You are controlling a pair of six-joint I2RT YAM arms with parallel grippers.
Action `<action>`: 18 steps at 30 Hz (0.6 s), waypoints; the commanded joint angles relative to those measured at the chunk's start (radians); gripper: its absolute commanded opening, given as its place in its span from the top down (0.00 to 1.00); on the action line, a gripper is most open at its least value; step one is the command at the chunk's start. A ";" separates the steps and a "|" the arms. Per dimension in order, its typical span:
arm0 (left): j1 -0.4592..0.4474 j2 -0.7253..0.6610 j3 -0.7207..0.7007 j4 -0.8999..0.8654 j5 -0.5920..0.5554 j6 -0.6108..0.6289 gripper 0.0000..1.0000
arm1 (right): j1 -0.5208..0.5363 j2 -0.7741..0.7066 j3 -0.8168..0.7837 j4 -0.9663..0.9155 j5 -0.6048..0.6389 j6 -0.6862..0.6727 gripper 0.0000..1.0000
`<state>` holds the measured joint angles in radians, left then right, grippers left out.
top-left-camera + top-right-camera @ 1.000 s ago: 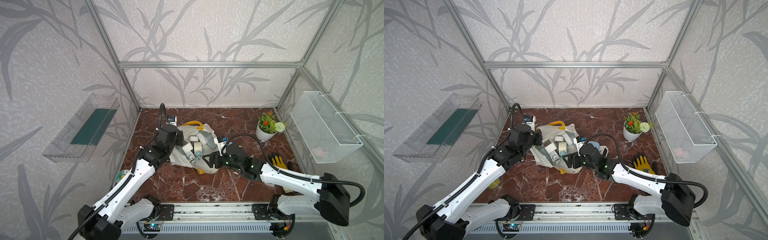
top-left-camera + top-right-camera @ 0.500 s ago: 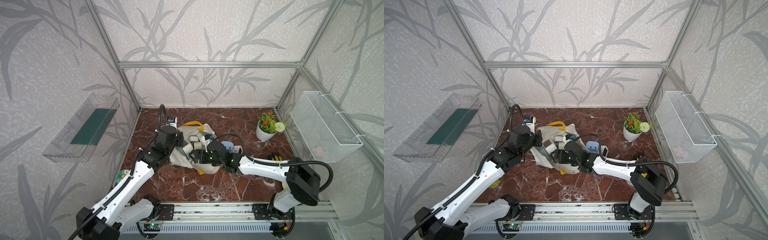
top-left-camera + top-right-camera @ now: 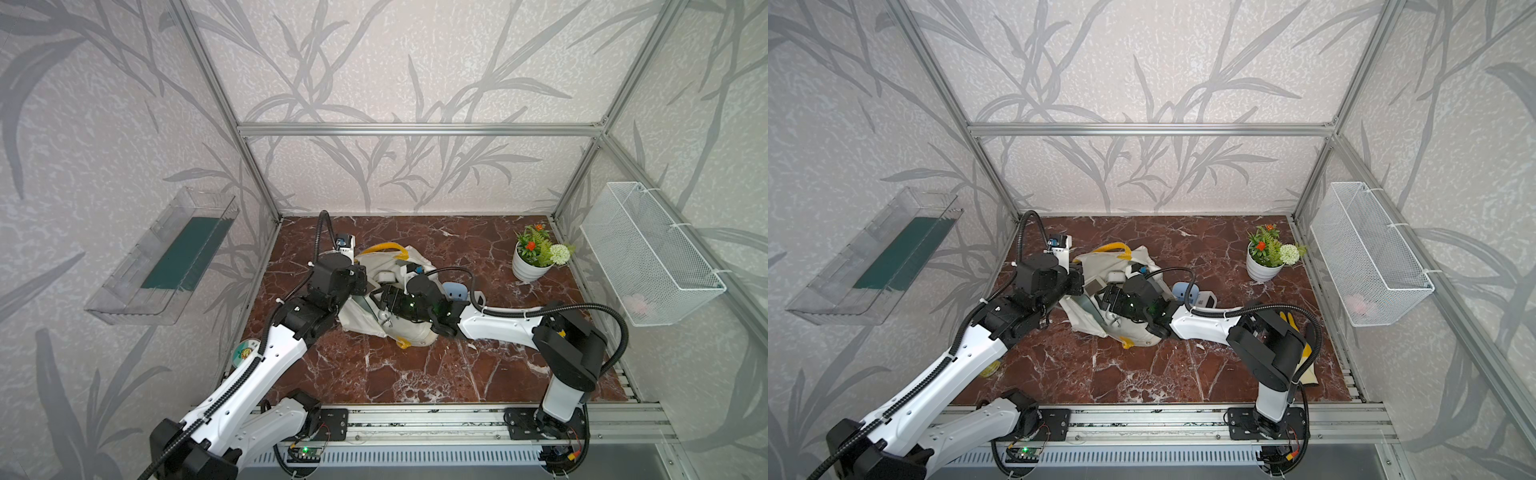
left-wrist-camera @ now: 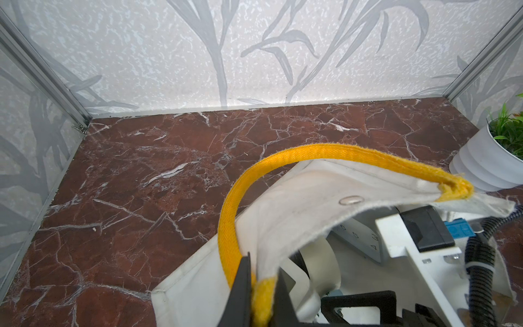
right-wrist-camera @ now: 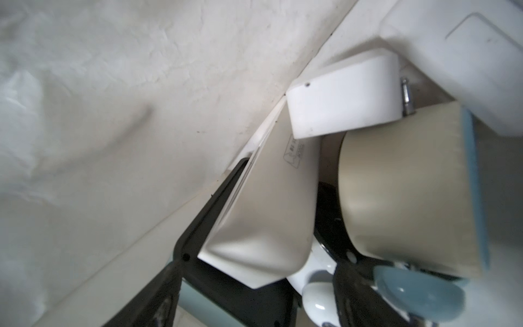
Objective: Take the alarm clock out of the canvas bag
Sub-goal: Pick up the alarm from the canvas bag.
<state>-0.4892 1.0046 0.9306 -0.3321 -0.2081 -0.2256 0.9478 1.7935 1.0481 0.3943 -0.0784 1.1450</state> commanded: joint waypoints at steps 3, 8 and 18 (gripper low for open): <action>-0.006 -0.032 -0.001 0.051 -0.006 0.012 1.00 | -0.011 0.051 0.044 0.048 -0.011 0.095 0.16; -0.008 -0.034 -0.001 0.050 -0.007 0.021 1.00 | -0.018 0.084 0.093 0.017 -0.025 0.118 0.18; -0.012 -0.036 -0.006 0.050 -0.008 0.026 1.00 | -0.023 0.096 0.104 0.006 -0.021 0.142 0.36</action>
<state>-0.4957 1.0031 0.9260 -0.3298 -0.2089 -0.2089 0.9318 1.8782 1.1297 0.4072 -0.0902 1.2709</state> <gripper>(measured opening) 0.082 0.659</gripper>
